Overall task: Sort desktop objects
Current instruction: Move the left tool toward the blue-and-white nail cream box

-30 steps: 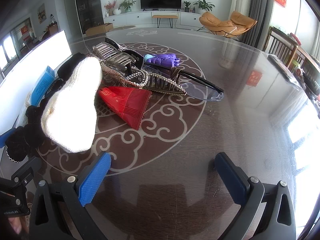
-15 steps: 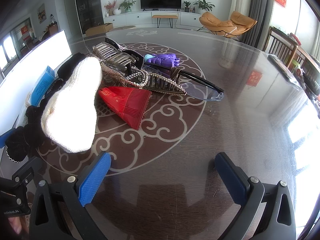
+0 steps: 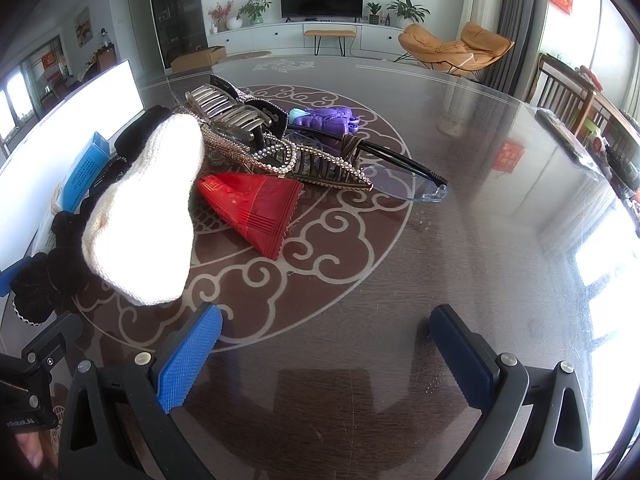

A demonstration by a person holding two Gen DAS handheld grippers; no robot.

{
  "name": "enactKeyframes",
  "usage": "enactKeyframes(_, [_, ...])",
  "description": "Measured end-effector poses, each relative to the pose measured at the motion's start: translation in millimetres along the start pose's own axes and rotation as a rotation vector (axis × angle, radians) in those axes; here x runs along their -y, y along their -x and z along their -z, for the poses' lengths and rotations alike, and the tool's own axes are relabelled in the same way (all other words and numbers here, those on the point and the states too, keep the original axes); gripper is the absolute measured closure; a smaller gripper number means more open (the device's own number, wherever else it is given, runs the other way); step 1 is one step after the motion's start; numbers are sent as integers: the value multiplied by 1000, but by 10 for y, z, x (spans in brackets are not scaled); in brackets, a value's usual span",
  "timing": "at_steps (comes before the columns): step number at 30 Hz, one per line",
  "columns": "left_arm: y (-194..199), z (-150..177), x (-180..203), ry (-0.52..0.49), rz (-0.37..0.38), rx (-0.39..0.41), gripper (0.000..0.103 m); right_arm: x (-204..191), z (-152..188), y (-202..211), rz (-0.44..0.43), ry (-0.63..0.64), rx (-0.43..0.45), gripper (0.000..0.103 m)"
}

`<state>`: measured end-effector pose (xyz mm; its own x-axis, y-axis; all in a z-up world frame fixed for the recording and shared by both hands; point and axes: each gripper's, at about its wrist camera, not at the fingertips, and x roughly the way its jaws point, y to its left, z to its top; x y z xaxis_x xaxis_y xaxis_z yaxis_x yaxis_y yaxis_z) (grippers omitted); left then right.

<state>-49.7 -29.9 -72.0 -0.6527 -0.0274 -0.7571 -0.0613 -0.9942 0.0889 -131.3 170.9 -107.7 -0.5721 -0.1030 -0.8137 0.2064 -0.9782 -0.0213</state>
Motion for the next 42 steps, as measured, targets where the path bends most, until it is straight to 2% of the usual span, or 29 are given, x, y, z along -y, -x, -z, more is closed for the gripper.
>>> enactKeyframes(14, [-9, 12, -64, 18, 13, -2, 0, 1, 1, 0, -1, 0, 0, 0])
enactKeyframes(28, [-51, 59, -103, 37, 19, -45, 0, 2, 1, 0, -1, 0, 0, 0])
enactKeyframes(42, [-63, 77, -5, -14, 38, -69, 0, 1, 2, -1, -1, 1, 0, 0])
